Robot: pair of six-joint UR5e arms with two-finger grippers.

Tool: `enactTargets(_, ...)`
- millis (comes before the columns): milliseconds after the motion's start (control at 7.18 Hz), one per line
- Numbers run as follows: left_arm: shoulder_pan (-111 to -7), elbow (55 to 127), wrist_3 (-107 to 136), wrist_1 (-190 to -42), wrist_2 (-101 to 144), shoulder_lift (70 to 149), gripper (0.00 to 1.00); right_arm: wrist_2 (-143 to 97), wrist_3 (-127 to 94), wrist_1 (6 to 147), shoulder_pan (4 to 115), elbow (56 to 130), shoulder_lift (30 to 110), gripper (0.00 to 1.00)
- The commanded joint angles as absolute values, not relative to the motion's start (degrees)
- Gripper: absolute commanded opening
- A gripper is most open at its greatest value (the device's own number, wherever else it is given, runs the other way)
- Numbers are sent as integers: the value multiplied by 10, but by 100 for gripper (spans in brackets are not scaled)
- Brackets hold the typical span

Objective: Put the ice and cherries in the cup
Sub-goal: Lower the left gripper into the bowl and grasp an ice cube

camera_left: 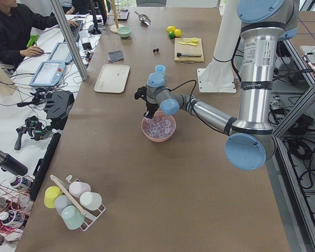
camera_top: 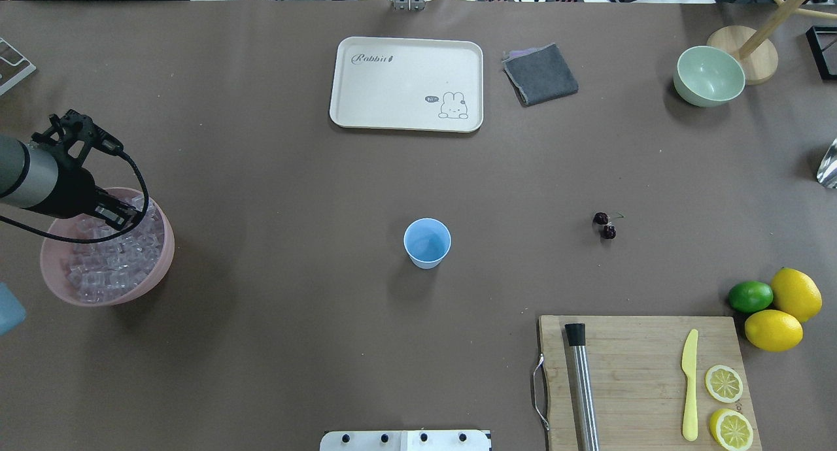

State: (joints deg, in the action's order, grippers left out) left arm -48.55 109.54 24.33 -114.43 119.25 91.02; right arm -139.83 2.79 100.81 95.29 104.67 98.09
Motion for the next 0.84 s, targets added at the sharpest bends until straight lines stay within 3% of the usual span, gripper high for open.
enactTargets(0,-489,1099,243,-1144,1191,909,97,-1399,27,1008,953,1049,979,100)
enactTargets(696,-488,1092,294,-1143,1190,916,95,-1399,27,1007,953,1049,973,100)
